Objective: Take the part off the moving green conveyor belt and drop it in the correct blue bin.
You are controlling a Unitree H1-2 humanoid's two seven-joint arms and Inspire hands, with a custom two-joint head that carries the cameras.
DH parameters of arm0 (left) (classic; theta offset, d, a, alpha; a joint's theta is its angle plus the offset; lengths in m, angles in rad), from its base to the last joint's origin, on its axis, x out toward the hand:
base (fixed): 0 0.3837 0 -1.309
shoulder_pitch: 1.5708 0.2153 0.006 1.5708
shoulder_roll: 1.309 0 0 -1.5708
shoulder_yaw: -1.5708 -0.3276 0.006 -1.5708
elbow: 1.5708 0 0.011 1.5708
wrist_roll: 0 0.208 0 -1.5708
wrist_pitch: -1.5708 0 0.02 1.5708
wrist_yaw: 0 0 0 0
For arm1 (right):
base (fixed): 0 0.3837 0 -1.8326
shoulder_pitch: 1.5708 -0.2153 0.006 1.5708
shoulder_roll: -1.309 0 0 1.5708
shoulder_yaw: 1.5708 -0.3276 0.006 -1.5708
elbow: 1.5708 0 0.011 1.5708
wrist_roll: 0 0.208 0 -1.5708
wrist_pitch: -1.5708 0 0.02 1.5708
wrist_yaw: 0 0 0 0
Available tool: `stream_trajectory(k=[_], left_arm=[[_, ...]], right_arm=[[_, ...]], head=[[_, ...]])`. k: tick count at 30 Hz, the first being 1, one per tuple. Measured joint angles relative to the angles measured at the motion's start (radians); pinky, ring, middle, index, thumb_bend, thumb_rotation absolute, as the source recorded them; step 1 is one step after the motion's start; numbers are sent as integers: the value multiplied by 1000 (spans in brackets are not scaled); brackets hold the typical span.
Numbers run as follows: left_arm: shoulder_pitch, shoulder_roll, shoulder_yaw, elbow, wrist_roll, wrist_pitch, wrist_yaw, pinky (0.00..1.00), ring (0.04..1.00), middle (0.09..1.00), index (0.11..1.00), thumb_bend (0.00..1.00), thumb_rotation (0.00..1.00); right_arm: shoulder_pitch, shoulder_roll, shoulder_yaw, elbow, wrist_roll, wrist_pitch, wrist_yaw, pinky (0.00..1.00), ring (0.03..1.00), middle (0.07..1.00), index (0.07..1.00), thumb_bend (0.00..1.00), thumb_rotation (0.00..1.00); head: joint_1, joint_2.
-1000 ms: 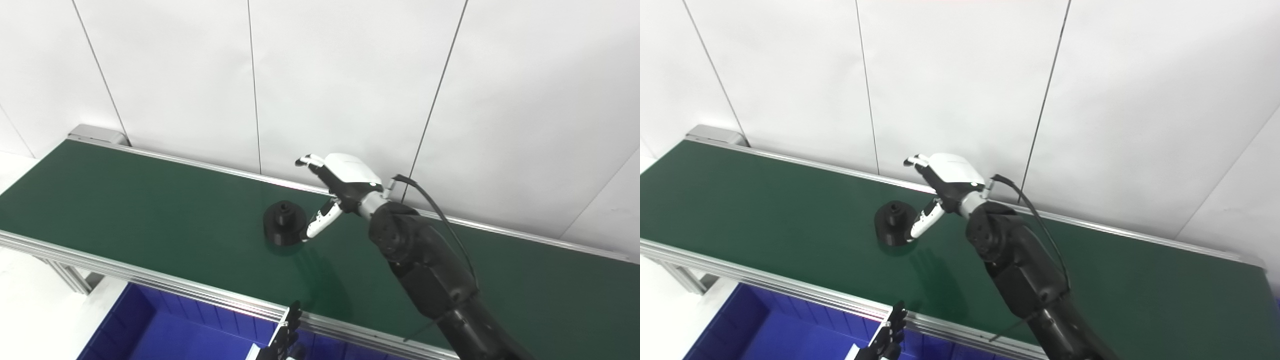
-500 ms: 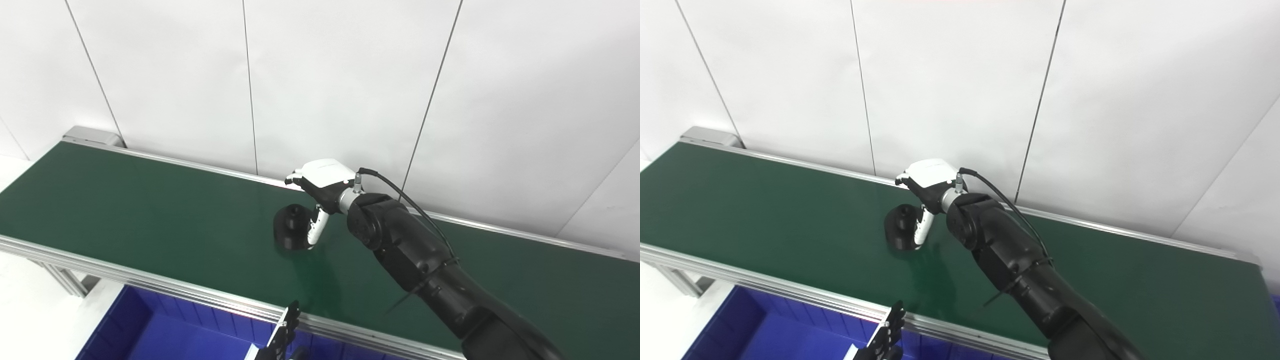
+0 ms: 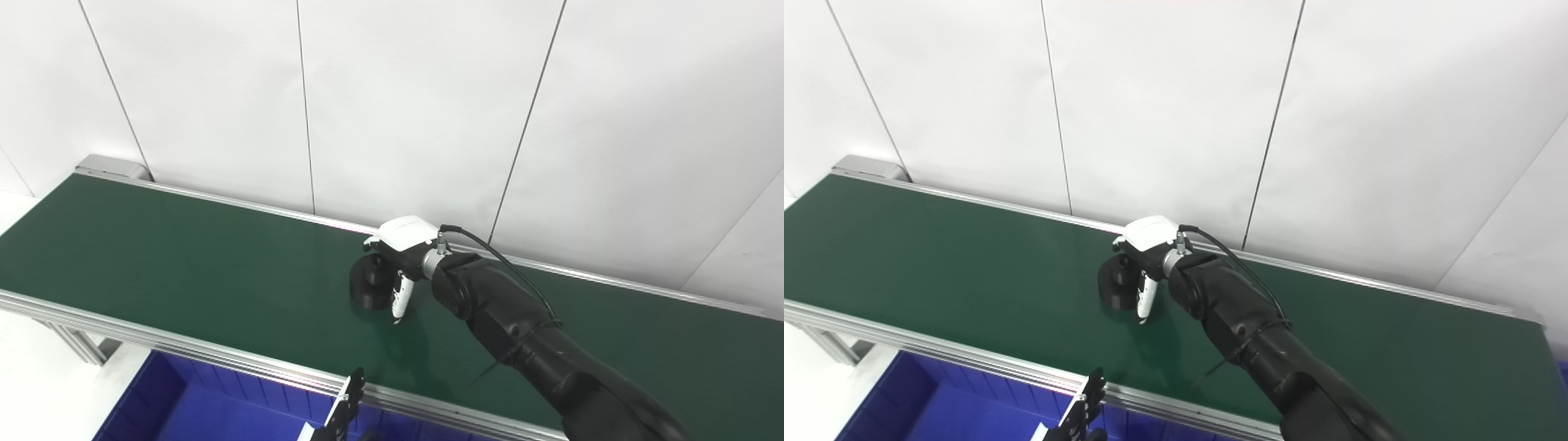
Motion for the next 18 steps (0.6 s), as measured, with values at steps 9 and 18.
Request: stream_trajectory(k=[9,18], left_arm=[[10,0,-2,-11,0,5,0,1000,1000,1000,1000,510,832],[10,0,-3,-11,-6,8,-4,1000,1000,1000,1000,502,824]], right_arm=[[67,13,2,-2,-13,-4,-160,496,694,806,816,831,153],[97,7,-18,-1,15,-50,-234,471,655,802,828,821,164]], head=[[8,2],[8,2]])
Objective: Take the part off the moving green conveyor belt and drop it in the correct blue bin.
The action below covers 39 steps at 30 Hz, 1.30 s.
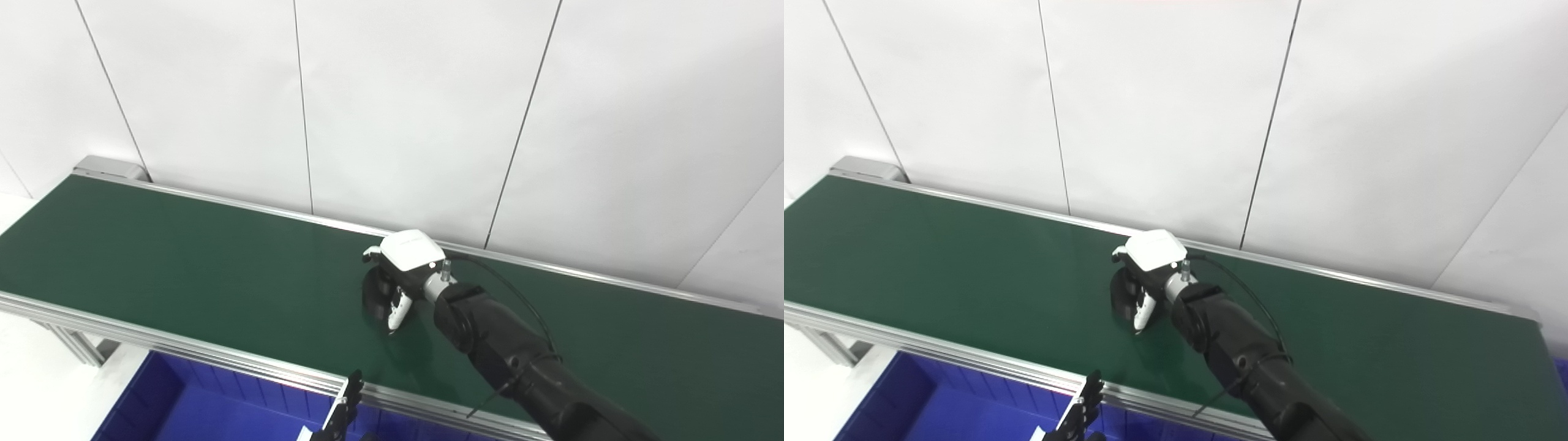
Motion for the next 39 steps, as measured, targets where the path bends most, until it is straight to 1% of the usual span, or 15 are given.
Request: stream_trajectory(k=[2,4,5,6,7,8,9,12,14,16,22,31,34,37,39], left_arm=[[0,0,0,0,-6,0,0,1000,1000,1000,1000,505,823],[0,0,0,0,-9,0,0,1000,1000,1000,1000,509,823],[0,0,0,0,-9,0,0,1000,1000,1000,1000,508,824],[0,0,0,1,-11,0,0,1000,1000,1000,1000,504,823],[0,0,0,1,-13,0,0,1000,1000,1000,1000,503,823],[0,1,0,2,-17,0,-1,1000,1000,1000,1000,504,824],[0,1,0,2,-20,0,-1,1000,1000,1000,1000,509,823],[0,1,-1,3,-24,0,-3,1000,1000,1000,1000,515,823],[0,1,-1,4,-35,1,-6,1000,1000,1000,1000,518,826],[0,2,-2,4,-43,6,-11,1000,1000,1000,1000,529,826],[0,3,-3,4,-51,29,-21,1000,1000,1000,1000,546,830],[2,4,-3,2,-81,39,-28,1000,1000,1000,1000,569,844],[5,4,-3,-3,-86,40,-32,1000,1000,1000,1000,558,851],[8,5,-4,-12,-89,41,-36,1000,1000,1000,1000,565,856],[10,6,-5,-17,-96,41,-41,1000,1000,1000,1000,576,861]], right_arm=[[0,5,4,-1,0,-7,1,468,649,791,815,818,160],[-2,12,17,-2,-8,-7,5,441,600,729,784,791,131],[-6,14,30,-2,-14,-7,11,383,506,610,742,679,67],[-16,16,43,-1,-23,-7,23,291,375,527,682,612,27],[-25,18,50,4,-30,-7,34,260,331,499,661,589,13],[-31,19,52,9,-34,-7,41,231,302,481,545,548,4],[-32,20,50,12,-33,-7,40,246,321,453,530,532,1],[-30,22,27,21,-12,-8,26,262,339,426,528,521,0],[-27,21,16,31,-3,-12,12,276,358,429,525,521,0],[-26,20,16,31,-2,-13,8,254,382,455,540,514,0],[-27,16,19,30,-7,-12,23,237,388,456,540,513,0],[-18,10,-17,21,16,-13,38,281,388,466,553,510,0],[9,-7,-25,-39,25,-13,56,296,383,471,559,508,0],[50,-24,-26,-153,29,-12,134,318,385,483,556,509,0],[66,-44,-23,-241,38,-11,218,347,398,490,546,511,0]], head=[[0,-2],[-2,-2],[-2,-2],[-2,-2],[-2,-2],[-2,-2],[-2,-2],[-5,-2],[-8,-2],[-9,-2],[-11,0],[-28,2],[-34,5],[-44,8],[-67,11]])
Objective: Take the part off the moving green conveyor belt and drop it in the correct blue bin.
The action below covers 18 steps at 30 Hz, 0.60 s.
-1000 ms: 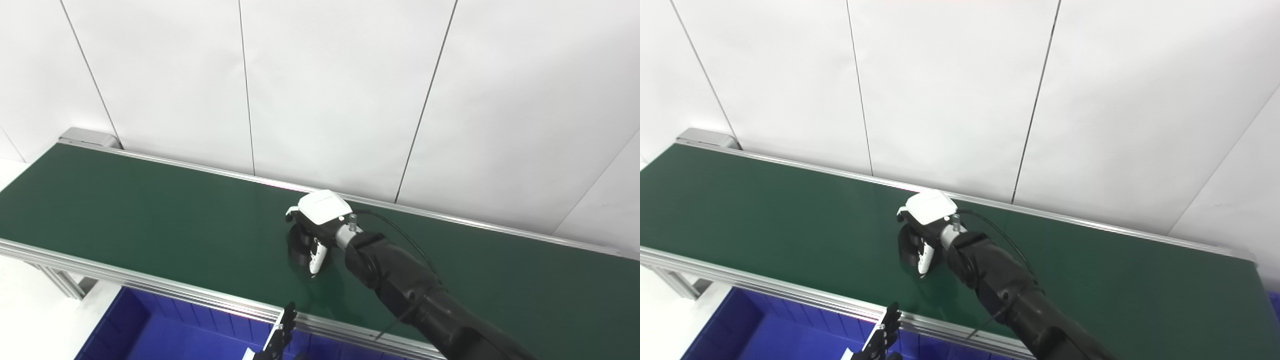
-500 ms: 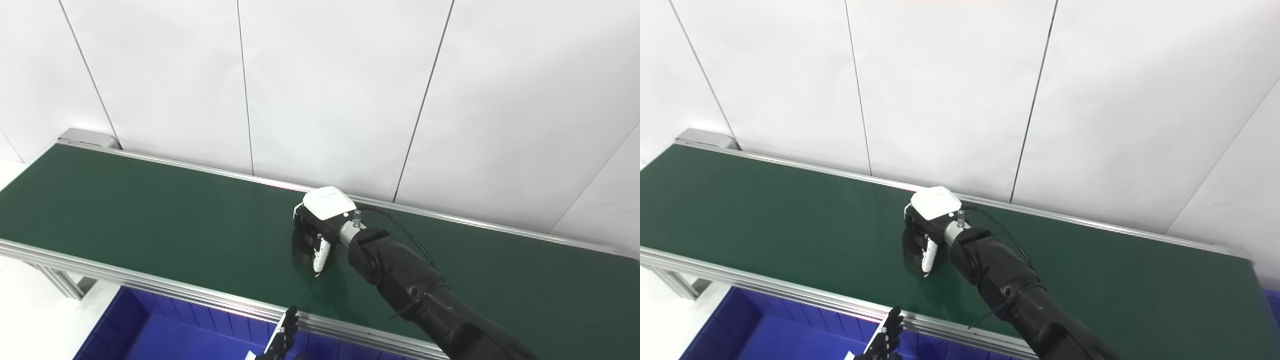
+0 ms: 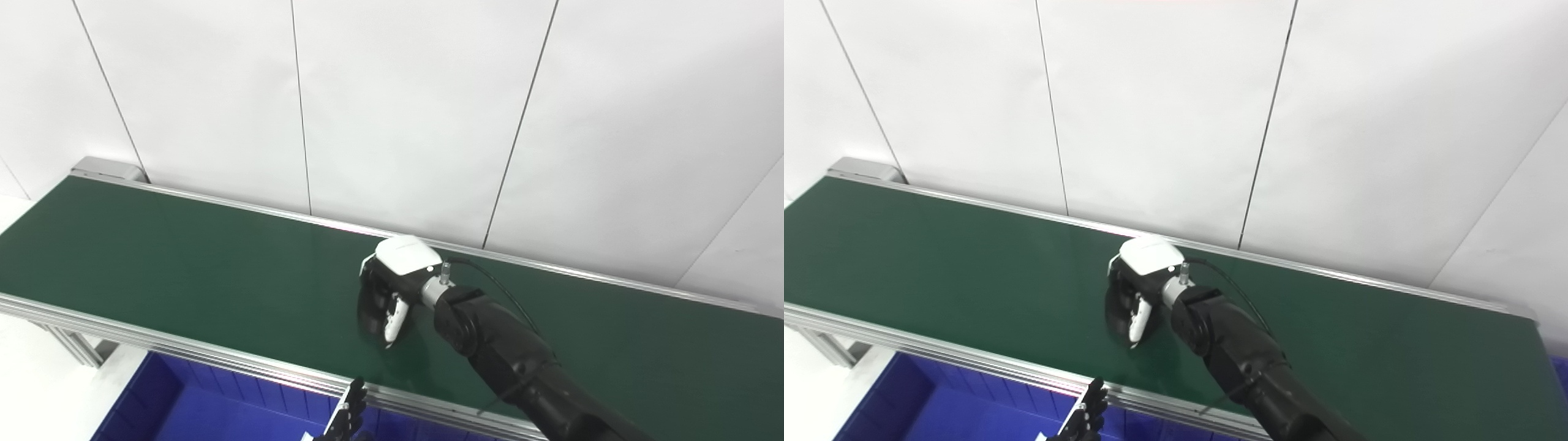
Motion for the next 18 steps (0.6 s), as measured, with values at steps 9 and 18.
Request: stream_trajectory(k=[9,18], left_arm=[[3,4,-3,-34,-13,33,-6,1000,1000,1000,1000,599,903],[11,8,-1,-127,-56,109,-30,999,1000,1000,1000,622,925]], right_arm=[[-48,-96,-55,-297,43,62,341,405,456,527,467,517,0],[-40,-221,-81,-486,9,121,506,380,426,509,497,518,0]], head=[[-68,17],[-169,55]])
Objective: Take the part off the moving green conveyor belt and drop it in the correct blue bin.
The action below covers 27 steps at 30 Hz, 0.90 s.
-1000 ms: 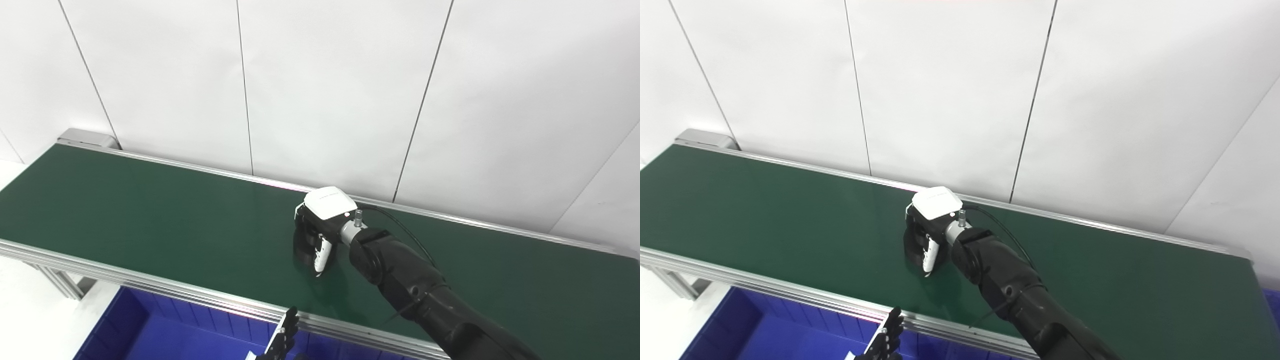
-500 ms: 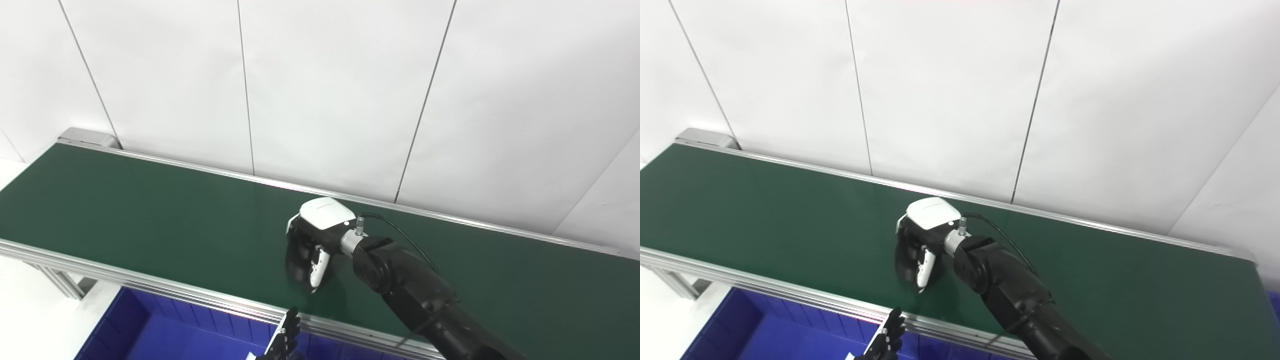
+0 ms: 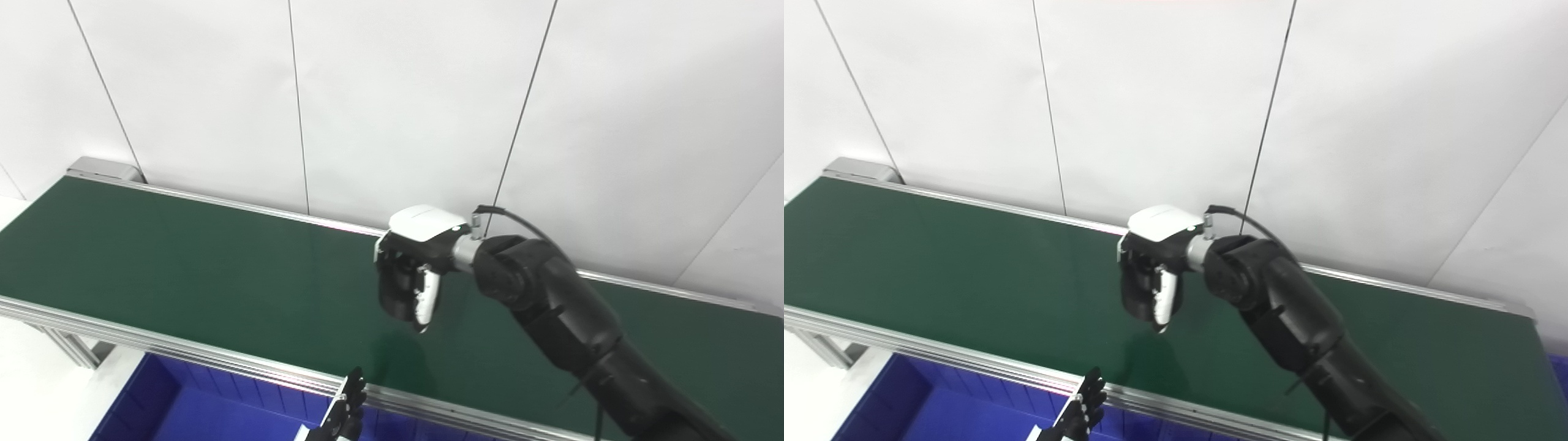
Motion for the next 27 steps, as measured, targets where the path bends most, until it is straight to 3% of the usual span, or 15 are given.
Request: stream_trajectory(k=[4,6,11,20,24,27], left_arm=[[2,22,20,-30,-25,15,-15,997,1000,1000,1000,650,925],[2,42,33,-34,-43,32,-25,1000,1000,1000,1000,650,925],[1,66,69,-66,-100,59,-39,1000,1000,1000,1000,640,922],[-1,86,117,-136,-131,147,-46,1000,1000,1000,1000,617,910],[-4,102,132,-169,-148,169,-47,1000,1000,1000,1000,636,894],[-11,102,137,-179,-157,203,-47,1000,1000,1000,1000,628,892]], right_arm=[[45,-79,-1,-118,-45,46,101,391,421,507,505,518,0],[78,-113,-3,-186,-57,65,163,372,408,493,520,517,0],[183,-170,-38,-395,-61,81,248,341,396,478,536,516,0],[417,-177,-127,-745,-115,143,369,261,360,451,551,509,0],[534,-172,-177,-811,-156,143,370,307,377,465,552,510,0],[640,-154,-224,-831,-197,144,349,277,368,458,546,510,0]], head=[[-67,26],[-138,61],[-192,90],[-239,161],[-244,187],[-241,195]])
